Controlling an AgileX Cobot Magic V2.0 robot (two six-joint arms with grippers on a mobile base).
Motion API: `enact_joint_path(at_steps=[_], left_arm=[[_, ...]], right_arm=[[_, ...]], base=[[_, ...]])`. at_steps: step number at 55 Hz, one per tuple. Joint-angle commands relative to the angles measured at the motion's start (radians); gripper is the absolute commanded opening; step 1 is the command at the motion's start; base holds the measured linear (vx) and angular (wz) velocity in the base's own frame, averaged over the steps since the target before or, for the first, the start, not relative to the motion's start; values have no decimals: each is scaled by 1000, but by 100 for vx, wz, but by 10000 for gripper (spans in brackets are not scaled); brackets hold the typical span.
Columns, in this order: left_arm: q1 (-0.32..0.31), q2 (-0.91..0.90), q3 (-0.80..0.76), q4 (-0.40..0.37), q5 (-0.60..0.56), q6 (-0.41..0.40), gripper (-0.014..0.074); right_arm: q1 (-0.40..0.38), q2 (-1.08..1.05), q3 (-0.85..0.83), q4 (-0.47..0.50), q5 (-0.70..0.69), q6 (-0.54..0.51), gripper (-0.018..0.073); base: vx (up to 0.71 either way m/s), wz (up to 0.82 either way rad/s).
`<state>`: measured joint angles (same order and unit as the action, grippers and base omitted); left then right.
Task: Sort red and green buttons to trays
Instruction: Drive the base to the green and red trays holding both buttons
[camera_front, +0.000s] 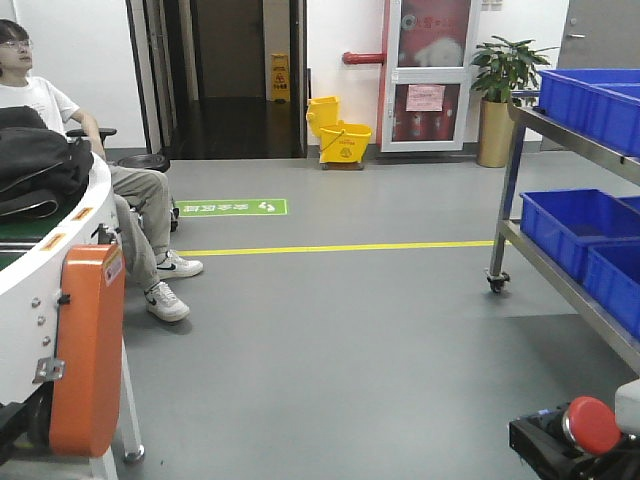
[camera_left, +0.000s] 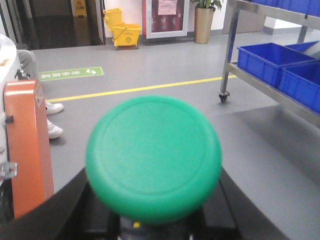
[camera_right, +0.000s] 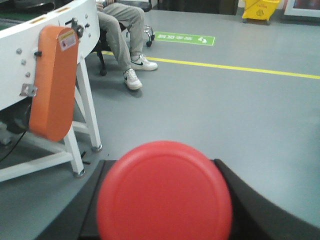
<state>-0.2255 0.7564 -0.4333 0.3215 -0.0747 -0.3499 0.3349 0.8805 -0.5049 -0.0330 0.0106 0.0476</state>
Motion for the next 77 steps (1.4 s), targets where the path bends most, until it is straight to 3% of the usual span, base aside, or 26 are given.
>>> enact_joint_path(at_steps=[1, 47, 77], left_arm=[[-7, -4, -36, -7, -91, -7, -3], [-7, -5, -36, -7, -93, -7, -3], [-7, -5, -36, -7, -93, -7, -3]], right_arm=[[2, -12, -36, 0, -84, 1, -9], [2, -12, -36, 0, -83, 1, -9], [2, -12, -36, 0, -83, 1, -9]], base=[[49, 5], [51, 3], [45, -33]])
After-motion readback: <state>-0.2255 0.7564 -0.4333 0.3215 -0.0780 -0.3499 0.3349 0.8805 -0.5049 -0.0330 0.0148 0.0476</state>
